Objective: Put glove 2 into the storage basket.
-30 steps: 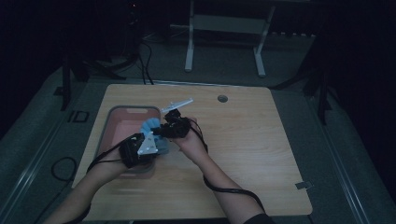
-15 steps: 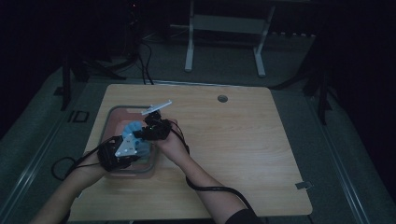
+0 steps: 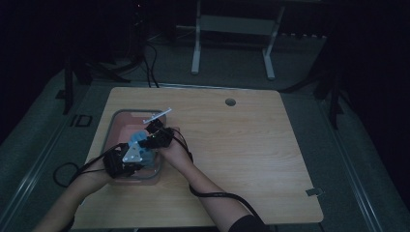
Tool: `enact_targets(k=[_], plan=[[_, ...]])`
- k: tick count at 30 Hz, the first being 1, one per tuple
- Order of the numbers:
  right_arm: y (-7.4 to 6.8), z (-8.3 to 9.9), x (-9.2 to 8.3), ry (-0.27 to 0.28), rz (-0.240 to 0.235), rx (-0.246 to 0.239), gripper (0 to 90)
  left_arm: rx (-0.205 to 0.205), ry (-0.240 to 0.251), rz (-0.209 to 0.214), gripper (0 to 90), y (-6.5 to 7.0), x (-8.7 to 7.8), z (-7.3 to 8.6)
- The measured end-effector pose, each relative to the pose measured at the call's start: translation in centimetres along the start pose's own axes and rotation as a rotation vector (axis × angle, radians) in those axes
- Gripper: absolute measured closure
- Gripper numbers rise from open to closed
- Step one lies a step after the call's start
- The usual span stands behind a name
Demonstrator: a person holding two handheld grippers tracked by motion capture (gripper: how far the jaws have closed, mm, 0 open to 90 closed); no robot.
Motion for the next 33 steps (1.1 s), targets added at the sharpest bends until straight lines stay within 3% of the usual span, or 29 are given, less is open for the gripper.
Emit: enact_targets(k=[9, 14, 18, 23, 27, 33], plan=[[0.3, 0.1, 1.0, -0.071, 0.097, -0.032, 74.7, -0.005, -0.041, 0.018, 76.1, 0.0, 1.1, 0.1], [0.5, 0.0, 1.1, -0.088, 0.112, -0.023, 64.5, -0.020, -0.059, 0.026, 72.5, 0.0, 1.5, -0.1], [0.5, -0.2, 1.0, -0.070, 0.109, -0.033, 49.7, -0.020, -0.045, 0.006, 61.7, 0.0, 1.3, -0.1], [0.3, -0.6, 0.2, -0.049, 0.117, -0.048, 41.3, -0.047, -0.026, -0.022, 52.4, -0.1, 0.9, -0.2], [0.4, -1.1, -0.9, -0.011, 0.117, -0.046, 34.0, -0.068, -0.025, -0.056, 39.9, -0.3, 0.3, -0.4], [0.2, -1.5, -2.8, 0.033, 0.089, -0.044, 26.9, -0.191, 0.013, -0.106, 22.5, -1.7, -1.0, -0.9]])
Point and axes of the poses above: each handheld gripper's, and its own axes: x roughly forward along the jaws, z roughly out of its underside, y roughly to its right, the point moved 6 cm from there along x, roughly forward along the jaws, and after that the axes turned 8 degrees about -z, right-handed, at the moved point
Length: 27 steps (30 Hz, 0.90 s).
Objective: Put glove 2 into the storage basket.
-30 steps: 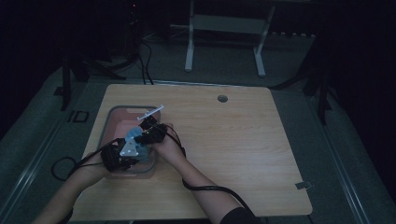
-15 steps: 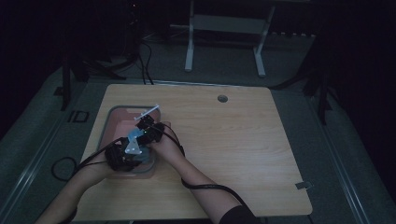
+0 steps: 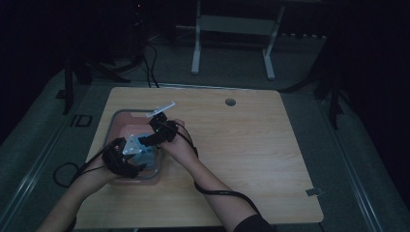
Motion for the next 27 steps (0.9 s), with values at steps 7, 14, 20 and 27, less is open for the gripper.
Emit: enact_targets(k=[7, 14, 20, 27], plan=[[-0.1, 0.6, -2.0, 0.025, -0.050, 0.002, 20.4, -0.085, 0.047, 0.012, 10.2, -0.1, -0.7, -1.2], [0.4, 1.7, -4.4, 0.048, -0.052, 0.008, 19.2, -0.097, 0.091, 0.042, 7.5, 1.5, -0.8, -3.1], [1.6, 3.2, -6.4, 0.063, -0.015, -0.005, 17.5, -0.081, 0.123, 0.058, 6.7, 3.0, -0.6, -4.5], [2.4, 5.3, -7.8, 0.067, -0.016, -0.027, 15.1, -0.090, 0.174, 0.106, 3.6, 4.7, 0.0, -5.9]])
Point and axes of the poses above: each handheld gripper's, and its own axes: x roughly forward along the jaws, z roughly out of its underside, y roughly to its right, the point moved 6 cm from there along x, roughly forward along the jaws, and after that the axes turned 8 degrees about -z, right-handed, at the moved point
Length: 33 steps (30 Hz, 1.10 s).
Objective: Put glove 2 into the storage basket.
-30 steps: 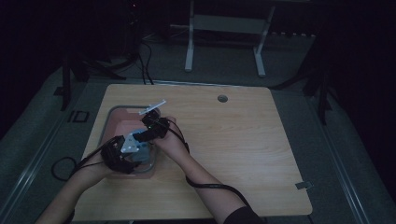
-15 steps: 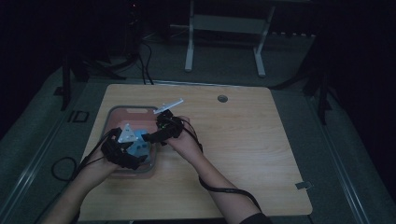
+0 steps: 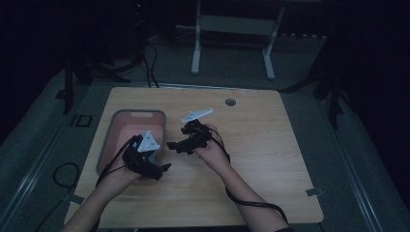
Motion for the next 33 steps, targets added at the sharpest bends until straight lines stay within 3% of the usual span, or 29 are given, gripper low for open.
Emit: enact_targets(k=[13, 28, 33], plan=[[0.9, 4.0, -2.2, 0.002, -0.014, 0.016, 14.5, 0.031, 0.032, 0.102, 3.6, 4.2, 1.6, -2.1], [2.8, 8.1, -4.7, 0.009, 0.006, 0.013, 13.9, 0.086, 0.055, 0.195, 3.6, 8.8, 4.1, -3.0], [3.4, 9.4, -5.4, -0.003, 0.020, 0.016, 13.9, 0.111, 0.032, 0.213, 3.6, 9.9, 5.3, -2.7]])
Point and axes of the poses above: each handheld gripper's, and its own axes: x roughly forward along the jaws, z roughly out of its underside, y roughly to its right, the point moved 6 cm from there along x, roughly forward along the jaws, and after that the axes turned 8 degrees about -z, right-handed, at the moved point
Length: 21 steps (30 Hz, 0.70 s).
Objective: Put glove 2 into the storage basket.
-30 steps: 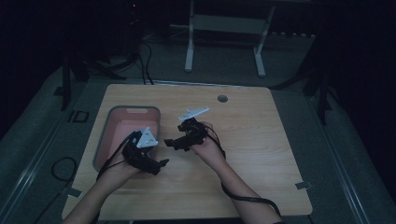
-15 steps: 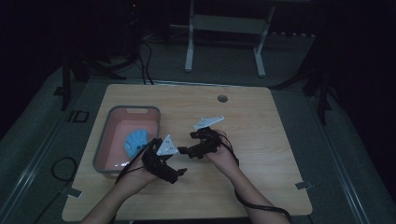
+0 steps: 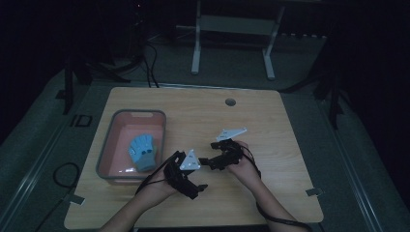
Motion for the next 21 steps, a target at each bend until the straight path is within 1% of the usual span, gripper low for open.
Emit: enact_targets(k=[4, 8, 10, 14, 15, 17, 20, 21], plan=[[0.5, 1.0, -0.3, 0.004, 0.010, 0.014, 13.9, 0.005, -0.003, 0.025, 3.6, 0.7, 0.8, 0.2], [0.8, 2.0, -0.4, -0.008, 0.013, 0.017, 13.9, 0.010, -0.010, 0.035, 3.6, 1.1, 1.6, 0.5], [1.0, 2.4, -0.5, -0.010, 0.015, 0.018, 13.9, 0.009, -0.001, 0.028, 3.7, 1.2, 2.0, 0.6], [1.2, 2.9, -0.7, -0.008, 0.026, 0.018, 13.9, -0.002, 0.016, 0.037, 3.6, 1.3, 2.5, 0.9], [1.5, 3.4, -1.0, -0.008, 0.025, 0.019, 13.9, -0.003, 0.021, 0.041, 3.6, 1.4, 2.6, 0.9], [1.7, 3.9, -1.2, -0.007, 0.033, 0.022, 13.9, -0.001, 0.030, 0.053, 3.6, 1.6, 2.9, 1.1], [2.0, 4.6, -1.5, -0.004, 0.038, 0.029, 14.0, 0.013, 0.027, 0.066, 3.6, 1.9, 3.3, 1.3], [2.0, 4.9, -1.7, -0.004, 0.039, 0.034, 13.9, 0.011, 0.027, 0.068, 3.6, 2.0, 3.5, 1.4]])
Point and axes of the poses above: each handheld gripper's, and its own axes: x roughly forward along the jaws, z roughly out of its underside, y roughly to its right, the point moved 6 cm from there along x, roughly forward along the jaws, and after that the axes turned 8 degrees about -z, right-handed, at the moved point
